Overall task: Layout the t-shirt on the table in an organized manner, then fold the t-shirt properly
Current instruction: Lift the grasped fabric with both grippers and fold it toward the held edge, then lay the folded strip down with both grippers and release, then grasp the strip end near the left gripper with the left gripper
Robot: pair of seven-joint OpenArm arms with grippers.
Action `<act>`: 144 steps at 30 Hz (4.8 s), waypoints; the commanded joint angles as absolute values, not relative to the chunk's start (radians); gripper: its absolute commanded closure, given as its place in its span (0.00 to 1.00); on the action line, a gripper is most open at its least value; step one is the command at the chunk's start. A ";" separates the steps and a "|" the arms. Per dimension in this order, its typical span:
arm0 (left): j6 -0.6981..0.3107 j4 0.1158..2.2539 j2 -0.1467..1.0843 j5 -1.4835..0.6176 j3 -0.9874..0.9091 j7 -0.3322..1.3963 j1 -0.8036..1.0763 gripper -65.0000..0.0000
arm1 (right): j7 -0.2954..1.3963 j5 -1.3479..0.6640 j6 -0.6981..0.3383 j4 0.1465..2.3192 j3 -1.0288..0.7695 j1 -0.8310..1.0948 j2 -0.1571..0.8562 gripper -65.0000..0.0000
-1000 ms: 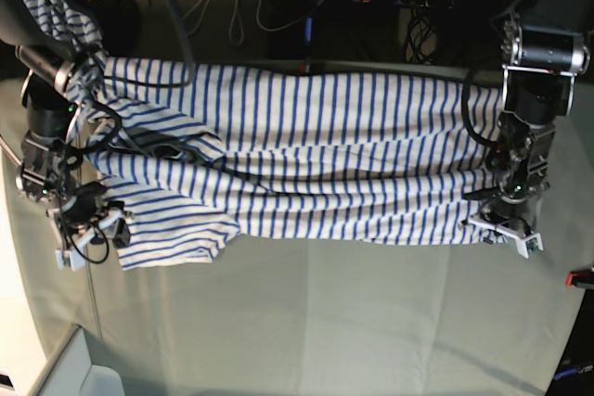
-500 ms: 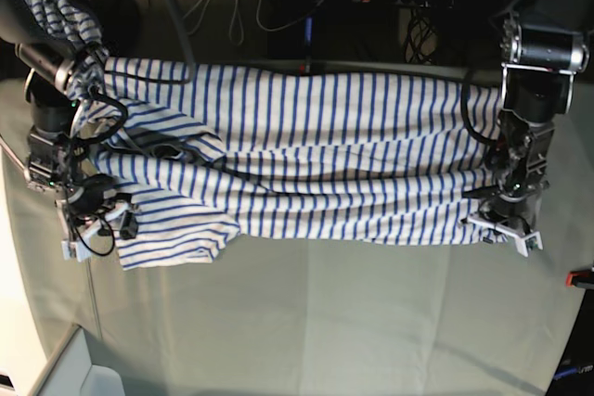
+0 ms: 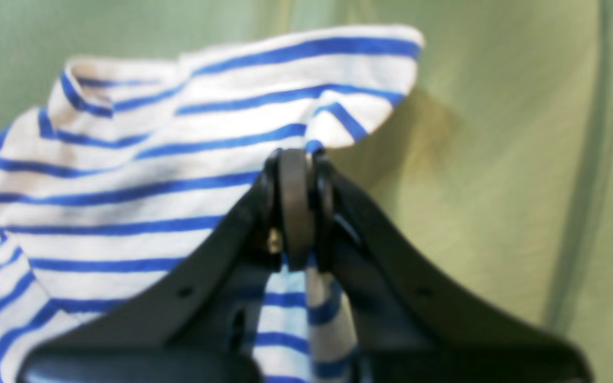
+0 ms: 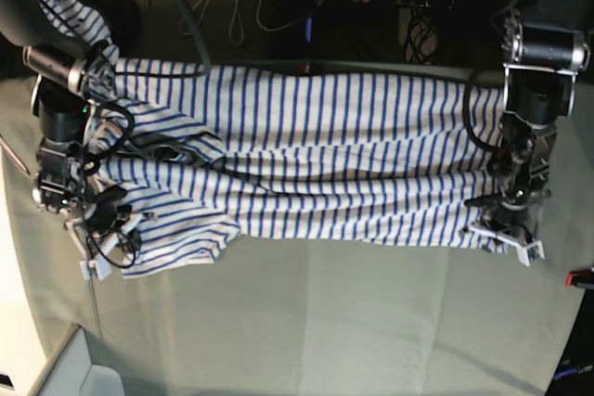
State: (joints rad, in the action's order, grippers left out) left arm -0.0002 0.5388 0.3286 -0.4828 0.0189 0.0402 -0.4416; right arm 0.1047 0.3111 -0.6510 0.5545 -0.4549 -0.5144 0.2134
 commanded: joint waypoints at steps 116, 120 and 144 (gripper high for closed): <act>0.001 1.127 0.306 -0.492 -0.332 0.007 0.142 0.87 | 0.084 0.173 -0.698 1.471 -0.562 0.309 -0.025 1.00; 0.001 1.127 0.306 -0.492 -0.332 0.007 0.143 0.87 | 0.088 0.174 -0.698 1.460 -0.562 0.312 -0.033 1.00; -0.001 1.155 0.317 -0.647 -0.323 0.008 0.223 0.19 | 0.088 0.176 -0.698 1.412 -0.561 0.309 -0.035 1.00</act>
State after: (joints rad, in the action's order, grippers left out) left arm 0.0006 1.1389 0.3023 -0.6453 -0.3191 0.0261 0.2226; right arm 0.0937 0.1818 -0.6838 1.4002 -0.5598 0.3084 -0.0387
